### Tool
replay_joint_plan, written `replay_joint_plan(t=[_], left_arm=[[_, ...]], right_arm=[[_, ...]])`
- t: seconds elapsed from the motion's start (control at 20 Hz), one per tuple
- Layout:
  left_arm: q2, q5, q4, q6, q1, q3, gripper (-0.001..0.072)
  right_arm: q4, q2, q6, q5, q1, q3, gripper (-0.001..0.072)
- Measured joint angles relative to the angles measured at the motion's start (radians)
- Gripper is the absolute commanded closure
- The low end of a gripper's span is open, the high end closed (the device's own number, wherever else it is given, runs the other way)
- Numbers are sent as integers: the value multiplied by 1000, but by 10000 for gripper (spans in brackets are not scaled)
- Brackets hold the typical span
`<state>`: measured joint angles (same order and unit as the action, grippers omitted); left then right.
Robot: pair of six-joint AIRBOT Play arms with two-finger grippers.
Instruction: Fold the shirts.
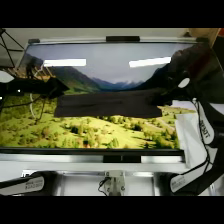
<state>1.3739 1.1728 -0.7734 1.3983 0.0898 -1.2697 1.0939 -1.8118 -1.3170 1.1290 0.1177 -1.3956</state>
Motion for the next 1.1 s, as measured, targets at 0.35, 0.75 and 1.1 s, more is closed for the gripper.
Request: replay_joint_plan(t=[0.35, 0.75, 1.1], left_arm=[[101, -193, 5, -2, -299, 19, 666], [332, -445, 192, 1, -603, 12, 666], [452, -546, 332, 1, -726, -90, 668]], right_arm=[[-61, 238, 64, 135, 3, -1, 659], [-72, 582, -5, 321, 5, -1, 659], [-158, 719, -97, 378, 3, -1, 660]])
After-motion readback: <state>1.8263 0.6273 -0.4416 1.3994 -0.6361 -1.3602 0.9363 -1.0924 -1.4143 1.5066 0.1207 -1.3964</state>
